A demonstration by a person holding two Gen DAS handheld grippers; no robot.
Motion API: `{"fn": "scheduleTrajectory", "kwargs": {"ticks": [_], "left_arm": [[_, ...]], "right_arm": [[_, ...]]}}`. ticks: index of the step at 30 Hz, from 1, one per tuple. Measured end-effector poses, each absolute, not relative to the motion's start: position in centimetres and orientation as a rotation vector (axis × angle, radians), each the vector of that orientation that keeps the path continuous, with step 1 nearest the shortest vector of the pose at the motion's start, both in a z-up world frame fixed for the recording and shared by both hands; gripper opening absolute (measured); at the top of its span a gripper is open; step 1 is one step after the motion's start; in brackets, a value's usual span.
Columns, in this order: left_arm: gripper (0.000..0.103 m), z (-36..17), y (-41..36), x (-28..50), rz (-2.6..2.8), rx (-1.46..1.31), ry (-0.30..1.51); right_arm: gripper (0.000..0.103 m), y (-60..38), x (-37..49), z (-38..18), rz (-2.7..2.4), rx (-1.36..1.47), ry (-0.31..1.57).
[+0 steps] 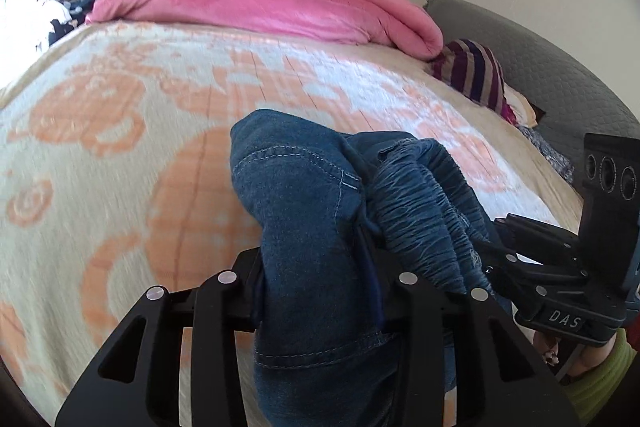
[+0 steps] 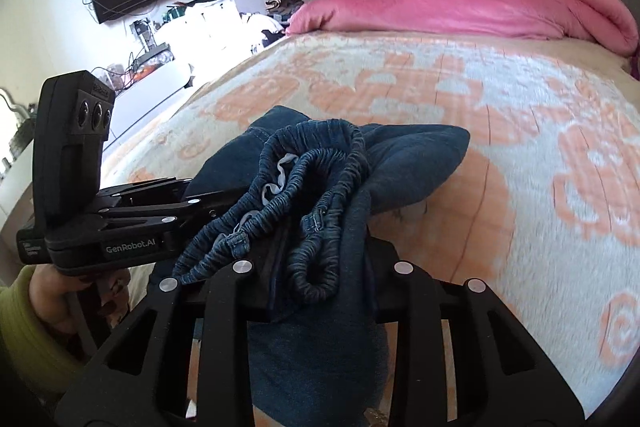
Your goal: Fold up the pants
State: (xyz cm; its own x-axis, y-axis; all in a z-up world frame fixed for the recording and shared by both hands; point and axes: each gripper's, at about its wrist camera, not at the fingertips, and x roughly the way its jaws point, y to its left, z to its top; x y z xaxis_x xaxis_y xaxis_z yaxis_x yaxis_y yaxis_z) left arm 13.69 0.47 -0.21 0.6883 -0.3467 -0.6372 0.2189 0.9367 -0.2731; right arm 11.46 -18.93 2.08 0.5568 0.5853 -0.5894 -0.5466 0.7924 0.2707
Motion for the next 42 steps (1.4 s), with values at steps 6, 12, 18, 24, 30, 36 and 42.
{"fn": "scheduleTrajectory", "kwargs": {"ticks": [6, 12, 18, 24, 30, 36, 42], "left_arm": [[0.038, -1.1, 0.9, 16.3, -0.288, -0.182, 0.768], [0.064, -4.2, 1.9, 16.7, -0.254, -0.214, 0.843], [0.084, -2.7, 2.3, 15.2, -0.241, -0.206, 0.808], [0.096, -0.8, 2.7, 11.8, -0.233, -0.217, 0.763], [0.099, 0.3, 3.1, 8.3, -0.226, -0.214, 0.745], [0.099, -0.7, 2.8, 5.4, -0.205, -0.161, 0.782], [0.099, -2.0, 2.0, 2.9, -0.208, -0.133, 0.808]], "right_arm": [[0.031, -18.4, 14.3, 0.6, 0.612, 0.059, 0.757], [0.058, -20.2, 15.6, -3.0, 0.483, 0.129, 0.907], [0.078, -21.6, 12.9, -0.7, 0.447, 0.113, 0.816], [0.094, -22.8, 8.7, 2.5, 0.416, 0.058, 0.688], [0.094, -24.1, 4.9, 2.9, 0.382, 0.029, 0.653], [0.094, -25.0, 2.7, 2.3, 0.35, 0.023, 0.661], [0.094, -24.6, 1.2, 1.5, 0.348, -0.014, 0.693]]}}
